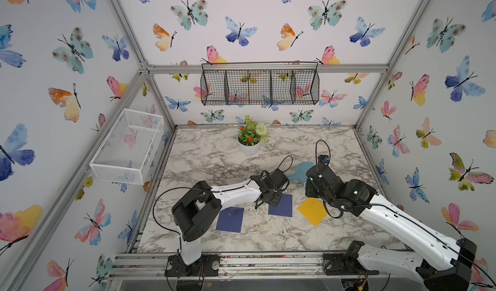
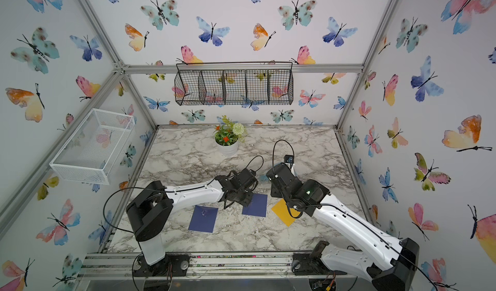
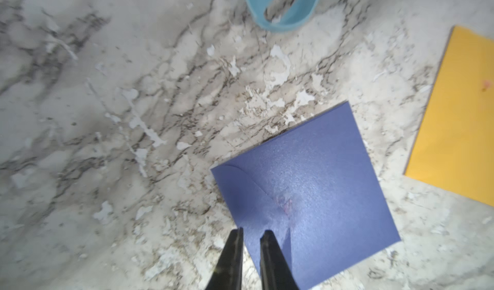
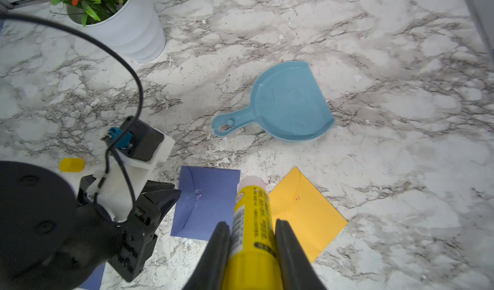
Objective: Seal the envelope with a glue stick
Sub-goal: Seal the envelope at the center of the board, then move the envelope to the center of the board.
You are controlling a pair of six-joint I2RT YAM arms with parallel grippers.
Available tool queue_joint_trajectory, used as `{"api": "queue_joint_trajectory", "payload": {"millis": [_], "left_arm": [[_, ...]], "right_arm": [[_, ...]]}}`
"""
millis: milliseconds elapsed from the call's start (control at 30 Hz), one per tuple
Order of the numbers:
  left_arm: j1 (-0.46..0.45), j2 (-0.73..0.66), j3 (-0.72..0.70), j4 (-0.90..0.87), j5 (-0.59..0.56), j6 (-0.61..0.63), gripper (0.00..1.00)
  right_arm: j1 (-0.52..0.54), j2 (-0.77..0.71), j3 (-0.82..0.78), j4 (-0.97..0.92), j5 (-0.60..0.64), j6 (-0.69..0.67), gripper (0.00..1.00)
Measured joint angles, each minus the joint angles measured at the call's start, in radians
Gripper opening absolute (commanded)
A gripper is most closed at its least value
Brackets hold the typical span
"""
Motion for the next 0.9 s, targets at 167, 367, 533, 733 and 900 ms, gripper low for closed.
{"api": "queue_joint_trajectory", "payload": {"millis": [167, 367, 533, 733, 900], "left_arm": [[0.070, -0.152, -0.054, -0.042, 0.012, 0.042, 0.20], [0.154, -0.308, -0.148, -0.133, 0.015, 0.256, 0.18], [0.154, -0.433, -0.254, -0.161, -0.023, 0.511, 0.17], [0.191, -0.475, -0.357, -0.154, -0.152, 0.755, 0.22], [0.254, -0.390, -0.401, -0.148, -0.249, 0.852, 0.36]], "right_arm": [[-0.038, 0.069, 0.000, 0.063, -0.093, -0.048, 0.03], [-0.108, 0.114, 0.000, 0.114, -0.187, -0.109, 0.03], [-0.157, 0.131, 0.000, 0.142, -0.237, -0.163, 0.03], [-0.181, 0.153, 0.039, 0.152, -0.271, -0.215, 0.03], [-0.196, 0.154, 0.050, 0.159, -0.296, -0.248, 0.03]]}}
